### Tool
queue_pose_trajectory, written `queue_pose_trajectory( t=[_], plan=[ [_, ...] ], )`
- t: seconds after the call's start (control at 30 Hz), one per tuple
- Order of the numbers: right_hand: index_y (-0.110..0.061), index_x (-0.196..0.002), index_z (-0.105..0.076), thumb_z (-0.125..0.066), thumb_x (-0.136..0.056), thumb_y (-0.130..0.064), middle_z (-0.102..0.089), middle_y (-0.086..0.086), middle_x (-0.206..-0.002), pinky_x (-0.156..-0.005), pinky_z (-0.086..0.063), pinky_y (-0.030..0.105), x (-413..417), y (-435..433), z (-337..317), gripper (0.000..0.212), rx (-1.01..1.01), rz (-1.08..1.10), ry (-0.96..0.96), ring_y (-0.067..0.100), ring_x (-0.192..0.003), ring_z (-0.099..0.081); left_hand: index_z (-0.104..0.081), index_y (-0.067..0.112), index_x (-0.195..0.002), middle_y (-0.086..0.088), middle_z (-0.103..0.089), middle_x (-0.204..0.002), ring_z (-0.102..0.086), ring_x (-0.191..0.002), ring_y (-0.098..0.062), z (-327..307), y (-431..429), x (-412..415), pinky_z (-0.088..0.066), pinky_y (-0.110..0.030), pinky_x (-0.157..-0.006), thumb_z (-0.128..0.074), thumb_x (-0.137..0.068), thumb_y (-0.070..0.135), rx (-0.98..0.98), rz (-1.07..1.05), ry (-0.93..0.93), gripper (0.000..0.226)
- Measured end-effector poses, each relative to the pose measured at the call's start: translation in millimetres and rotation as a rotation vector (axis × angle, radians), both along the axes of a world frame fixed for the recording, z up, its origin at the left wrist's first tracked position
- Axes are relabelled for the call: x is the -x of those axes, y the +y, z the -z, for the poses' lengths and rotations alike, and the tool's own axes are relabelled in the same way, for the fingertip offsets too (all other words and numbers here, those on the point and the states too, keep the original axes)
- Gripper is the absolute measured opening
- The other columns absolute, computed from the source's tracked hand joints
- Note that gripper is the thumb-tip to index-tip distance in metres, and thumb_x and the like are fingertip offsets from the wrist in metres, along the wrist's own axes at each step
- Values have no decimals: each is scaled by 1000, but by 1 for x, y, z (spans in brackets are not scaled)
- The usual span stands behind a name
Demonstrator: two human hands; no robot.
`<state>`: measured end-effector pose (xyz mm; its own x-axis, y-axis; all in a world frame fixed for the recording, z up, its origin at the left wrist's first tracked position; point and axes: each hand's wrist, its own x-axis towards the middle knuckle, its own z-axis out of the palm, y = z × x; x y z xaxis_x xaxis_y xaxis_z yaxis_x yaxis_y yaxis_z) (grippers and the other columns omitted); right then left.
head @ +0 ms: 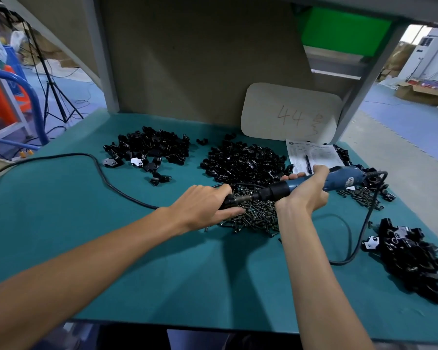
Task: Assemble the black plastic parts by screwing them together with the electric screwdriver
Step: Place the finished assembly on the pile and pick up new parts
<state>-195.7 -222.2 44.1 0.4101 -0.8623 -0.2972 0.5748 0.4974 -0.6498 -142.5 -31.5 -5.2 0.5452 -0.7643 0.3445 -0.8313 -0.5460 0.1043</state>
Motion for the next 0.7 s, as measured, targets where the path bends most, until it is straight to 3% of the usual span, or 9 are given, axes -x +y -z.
queue_pose_trajectory(
  t=[0.13,0.33,0.43,0.53,0.7],
  plan=[
    [-9,-101,-50,-68,-80,-15,-54,4,-65,-49,-49,31,-1,-2,0,28,9,4,11,17,-44,-49,-34,23,-90,13,-39,-57,-36,-45,-5,2,0,2,-23,-31,-46,-16,-83,80,19,-16,-20,60],
    [-10,-108,-51,-72,-81,-18,-54,4,-68,-52,-50,31,3,-3,5,35,-31,-13,-35,18,-47,-50,-35,26,-86,12,-41,-55,-39,-44,-4,1,2,3,-27,-29,-46,-18,-86,81,44,20,27,58],
    [-11,-114,-52,-78,-83,-29,-56,3,-68,-53,-51,29,7,-8,6,44,-50,-58,-117,17,-50,-53,-38,32,-77,7,-52,-57,-49,-49,-6,4,-1,9,-27,-26,-48,-25,-86,85,111,8,248,55],
    [-11,-119,-51,-80,-84,-37,-57,2,-67,-53,-53,29,10,-13,7,53,-53,-68,-146,17,-51,-54,-46,28,-77,7,-55,-61,-50,-52,-8,-1,-7,14,-30,-27,-49,-36,-88,82,147,34,355,56],
    [-12,-132,-46,-82,-86,-25,-60,4,-76,-62,-59,32,25,-40,17,59,-16,-78,-99,16,-57,-59,-69,16,-80,6,-55,-66,-45,-53,-6,2,8,14,-34,-26,-51,-46,-83,81,53,125,774,69]
  ],
)
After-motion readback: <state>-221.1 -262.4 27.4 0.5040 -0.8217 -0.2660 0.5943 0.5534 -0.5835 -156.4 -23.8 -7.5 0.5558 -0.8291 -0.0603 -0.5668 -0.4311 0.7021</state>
